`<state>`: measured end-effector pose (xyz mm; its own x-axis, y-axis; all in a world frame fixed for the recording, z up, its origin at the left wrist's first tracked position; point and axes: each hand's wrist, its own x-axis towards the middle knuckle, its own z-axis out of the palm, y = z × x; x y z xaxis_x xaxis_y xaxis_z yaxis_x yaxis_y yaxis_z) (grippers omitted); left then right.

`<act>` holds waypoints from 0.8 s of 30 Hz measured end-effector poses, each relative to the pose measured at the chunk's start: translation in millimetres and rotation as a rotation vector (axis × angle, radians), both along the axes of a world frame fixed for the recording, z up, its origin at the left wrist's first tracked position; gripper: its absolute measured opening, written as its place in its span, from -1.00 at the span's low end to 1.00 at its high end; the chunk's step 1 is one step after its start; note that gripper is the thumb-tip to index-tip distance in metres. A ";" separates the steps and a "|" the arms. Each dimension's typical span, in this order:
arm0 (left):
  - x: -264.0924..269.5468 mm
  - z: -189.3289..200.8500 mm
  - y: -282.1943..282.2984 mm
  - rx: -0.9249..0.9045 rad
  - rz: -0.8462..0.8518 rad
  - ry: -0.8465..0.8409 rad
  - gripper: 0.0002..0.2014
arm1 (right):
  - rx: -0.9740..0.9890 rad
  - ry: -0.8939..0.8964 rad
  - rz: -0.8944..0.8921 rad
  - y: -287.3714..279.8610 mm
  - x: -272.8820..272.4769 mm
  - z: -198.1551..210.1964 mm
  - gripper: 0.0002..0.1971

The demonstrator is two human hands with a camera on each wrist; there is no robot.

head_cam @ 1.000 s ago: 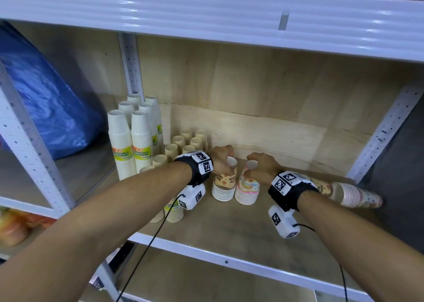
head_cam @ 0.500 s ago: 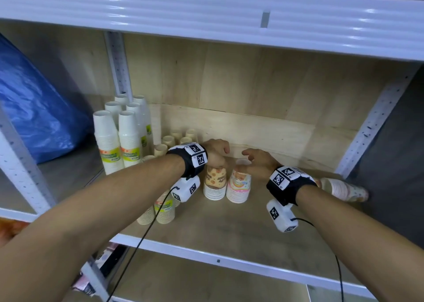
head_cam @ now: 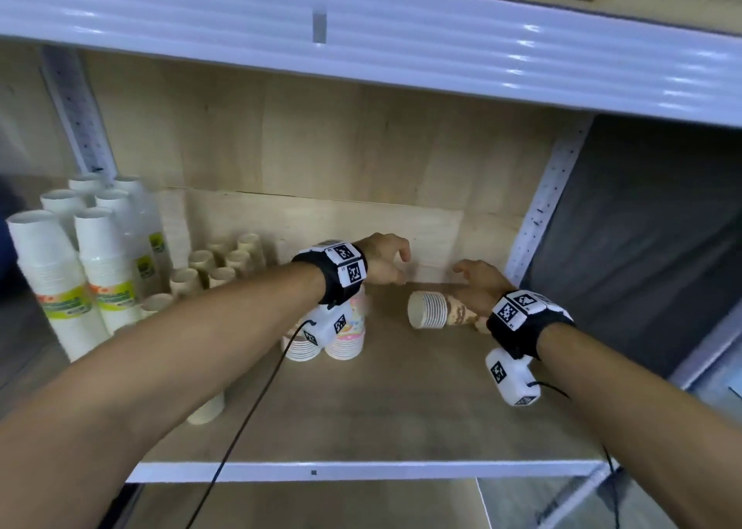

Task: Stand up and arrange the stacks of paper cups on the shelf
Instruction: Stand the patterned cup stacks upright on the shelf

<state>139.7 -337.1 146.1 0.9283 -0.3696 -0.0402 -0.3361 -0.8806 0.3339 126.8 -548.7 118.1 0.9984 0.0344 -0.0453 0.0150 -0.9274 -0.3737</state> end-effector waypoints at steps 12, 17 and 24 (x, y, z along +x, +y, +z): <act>25.9 -33.9 -95.7 0.018 -0.188 0.052 -0.43 | -0.109 -0.019 -0.503 -89.6 22.7 -63.0 -0.60; 44.2 -58.3 -118.3 0.036 -0.217 0.070 -0.32 | -0.064 -0.012 -0.268 -113.1 28.4 -91.3 -0.38; 59.9 -84.7 -133.7 0.038 -0.193 0.092 -0.21 | -0.245 -0.049 -0.291 -124.4 43.4 -113.7 -0.18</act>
